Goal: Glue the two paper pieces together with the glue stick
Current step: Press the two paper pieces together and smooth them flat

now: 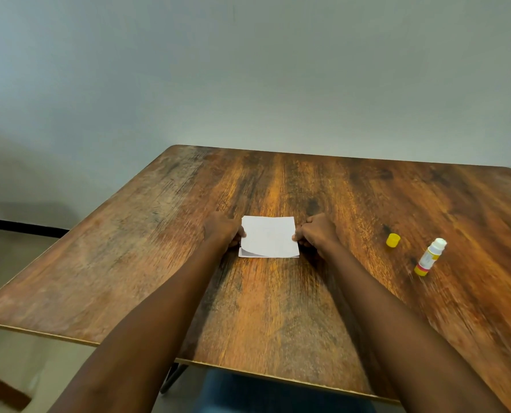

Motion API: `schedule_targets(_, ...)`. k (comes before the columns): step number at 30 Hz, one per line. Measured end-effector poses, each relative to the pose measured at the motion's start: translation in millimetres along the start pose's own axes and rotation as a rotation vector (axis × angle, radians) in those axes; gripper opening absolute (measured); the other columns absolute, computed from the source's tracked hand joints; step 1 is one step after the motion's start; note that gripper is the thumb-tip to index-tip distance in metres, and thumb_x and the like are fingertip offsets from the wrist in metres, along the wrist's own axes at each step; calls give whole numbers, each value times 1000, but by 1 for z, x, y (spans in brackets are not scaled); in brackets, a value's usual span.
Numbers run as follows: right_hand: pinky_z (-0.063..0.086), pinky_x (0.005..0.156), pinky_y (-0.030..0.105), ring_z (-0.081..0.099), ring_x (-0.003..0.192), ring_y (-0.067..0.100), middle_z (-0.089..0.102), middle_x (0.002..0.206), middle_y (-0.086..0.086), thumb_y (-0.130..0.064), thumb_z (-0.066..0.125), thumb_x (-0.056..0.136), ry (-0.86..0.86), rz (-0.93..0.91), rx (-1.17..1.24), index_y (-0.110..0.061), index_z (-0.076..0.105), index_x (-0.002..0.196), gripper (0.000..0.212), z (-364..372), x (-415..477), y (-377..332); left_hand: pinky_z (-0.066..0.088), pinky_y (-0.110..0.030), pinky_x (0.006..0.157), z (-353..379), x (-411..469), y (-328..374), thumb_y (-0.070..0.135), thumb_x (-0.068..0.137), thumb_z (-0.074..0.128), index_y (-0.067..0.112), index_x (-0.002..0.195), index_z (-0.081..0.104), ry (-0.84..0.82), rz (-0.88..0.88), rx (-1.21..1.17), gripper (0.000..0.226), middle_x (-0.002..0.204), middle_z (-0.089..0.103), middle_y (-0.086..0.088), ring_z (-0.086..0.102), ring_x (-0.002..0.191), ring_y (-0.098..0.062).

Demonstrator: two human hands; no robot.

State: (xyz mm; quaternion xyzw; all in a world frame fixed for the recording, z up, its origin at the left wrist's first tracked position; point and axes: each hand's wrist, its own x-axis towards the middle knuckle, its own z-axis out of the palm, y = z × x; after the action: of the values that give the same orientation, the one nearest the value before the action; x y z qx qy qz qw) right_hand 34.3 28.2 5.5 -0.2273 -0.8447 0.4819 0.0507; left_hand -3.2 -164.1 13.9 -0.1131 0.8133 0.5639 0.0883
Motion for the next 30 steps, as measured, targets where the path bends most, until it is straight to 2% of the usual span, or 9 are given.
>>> schedule_targets(7, 43, 44, 24, 57, 49, 17, 61, 61, 10, 6, 72, 67, -5, 20, -14, -4, 55, 55, 23, 0, -1, -3, 50, -29, 51, 2, 1, -2, -8, 72, 70, -5, 67, 63, 5, -23, -24, 9, 66, 62, -17, 59, 52, -22)
schedule_targets(9, 42, 43, 24, 56, 49, 16, 61, 61, 9, 6, 71, 68, -14, 24, -21, -3, 57, 58, 20, 0, -1, -3, 50, -29, 51, 2, 1, -3, -8, 72, 69, -3, 62, 61, 5, -26, -28, 14, 63, 61, -15, 58, 50, -21)
schedule_targets(17, 43, 46, 25, 56, 50, 17, 61, 61, 10, 6, 71, 69, -19, 24, -29, -2, 57, 56, 20, 0, -1, -3, 52, -30, 54, 2, 0, -3, -10, 70, 69, -1, 58, 60, 17, -40, -38, 17, 61, 60, -15, 57, 50, -22)
schedule_targets(23, 44, 50, 28, 56, 55, 20, 60, 63, 12, 7, 70, 67, -9, 5, -40, -5, 52, 53, 25, 1, -2, -2, 45, -29, 47, 1, -1, -4, -9, 70, 71, 0, 54, 57, 20, -29, -29, 23, 59, 59, -16, 56, 49, -22)
schedule_targets(30, 46, 57, 33, 59, 60, 23, 65, 71, 16, 7, 70, 67, -12, 0, -44, 1, 60, 65, 12, 2, -2, -2, 46, -28, 47, 1, -2, -4, -7, 71, 73, 1, 57, 56, 16, -16, -19, 24, 64, 60, -16, 58, 53, -22)
